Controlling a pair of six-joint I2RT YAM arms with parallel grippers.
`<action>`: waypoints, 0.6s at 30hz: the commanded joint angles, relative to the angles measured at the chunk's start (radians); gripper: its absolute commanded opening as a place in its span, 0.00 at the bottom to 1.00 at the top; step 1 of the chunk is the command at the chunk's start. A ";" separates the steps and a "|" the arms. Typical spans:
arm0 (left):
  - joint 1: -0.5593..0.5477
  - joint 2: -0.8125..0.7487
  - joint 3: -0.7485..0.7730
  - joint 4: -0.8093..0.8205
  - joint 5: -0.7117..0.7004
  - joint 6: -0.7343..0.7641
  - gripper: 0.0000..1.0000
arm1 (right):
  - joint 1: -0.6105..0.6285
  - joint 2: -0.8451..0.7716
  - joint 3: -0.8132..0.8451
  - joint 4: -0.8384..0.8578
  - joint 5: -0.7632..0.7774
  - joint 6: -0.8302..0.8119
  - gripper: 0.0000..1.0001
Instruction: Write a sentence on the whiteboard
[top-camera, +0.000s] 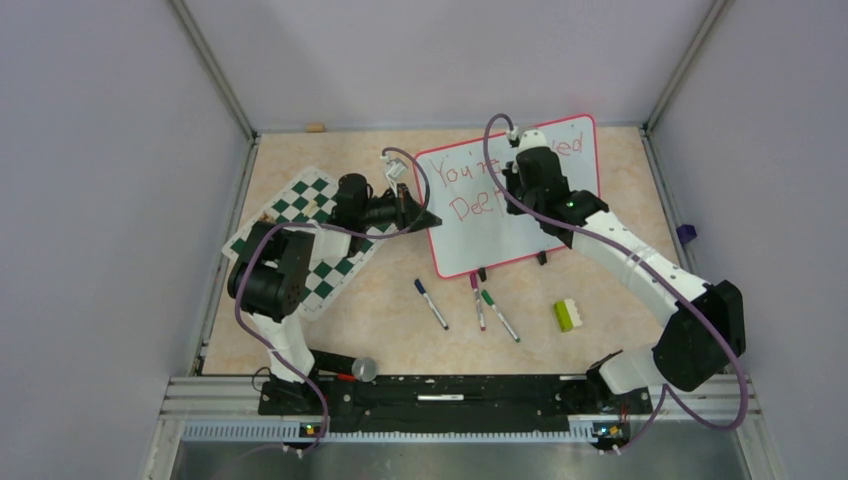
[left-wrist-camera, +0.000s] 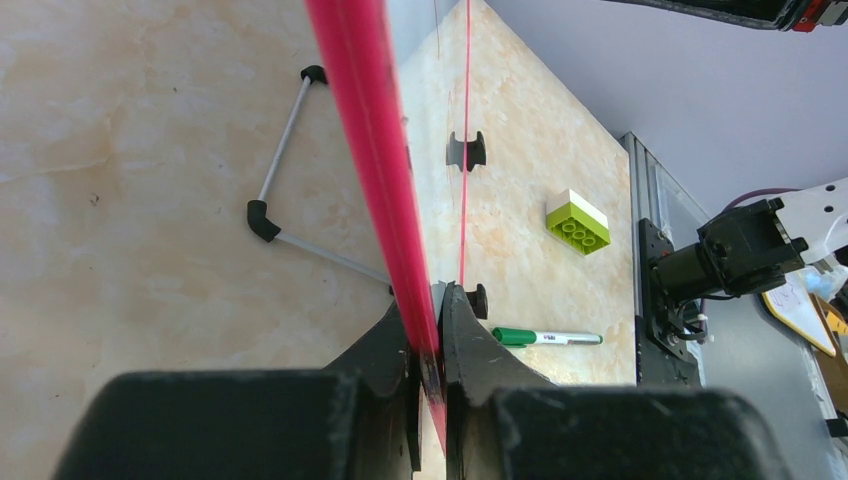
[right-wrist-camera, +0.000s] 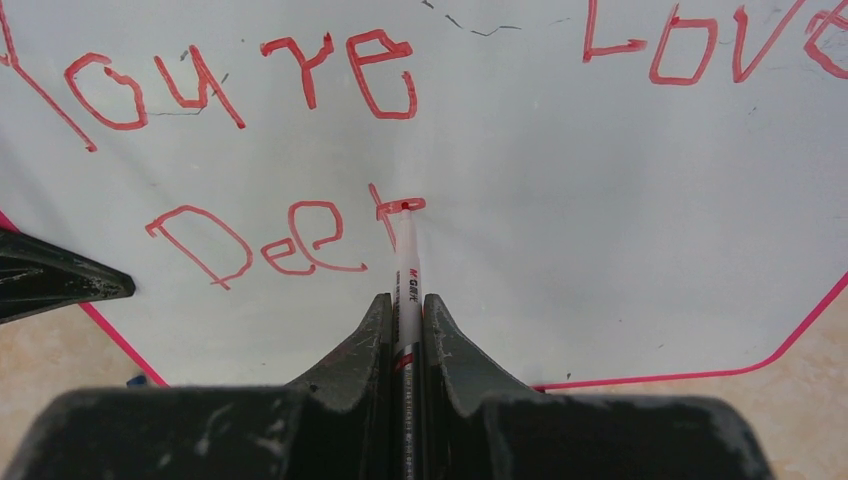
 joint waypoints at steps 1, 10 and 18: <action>-0.020 0.022 -0.033 -0.045 -0.048 0.213 0.00 | -0.021 0.003 0.006 0.038 0.057 0.011 0.00; -0.020 0.020 -0.033 -0.045 -0.047 0.214 0.00 | -0.022 -0.017 -0.021 0.023 0.046 0.002 0.00; -0.020 0.021 -0.034 -0.046 -0.046 0.213 0.00 | -0.022 -0.035 -0.040 0.002 0.000 -0.007 0.00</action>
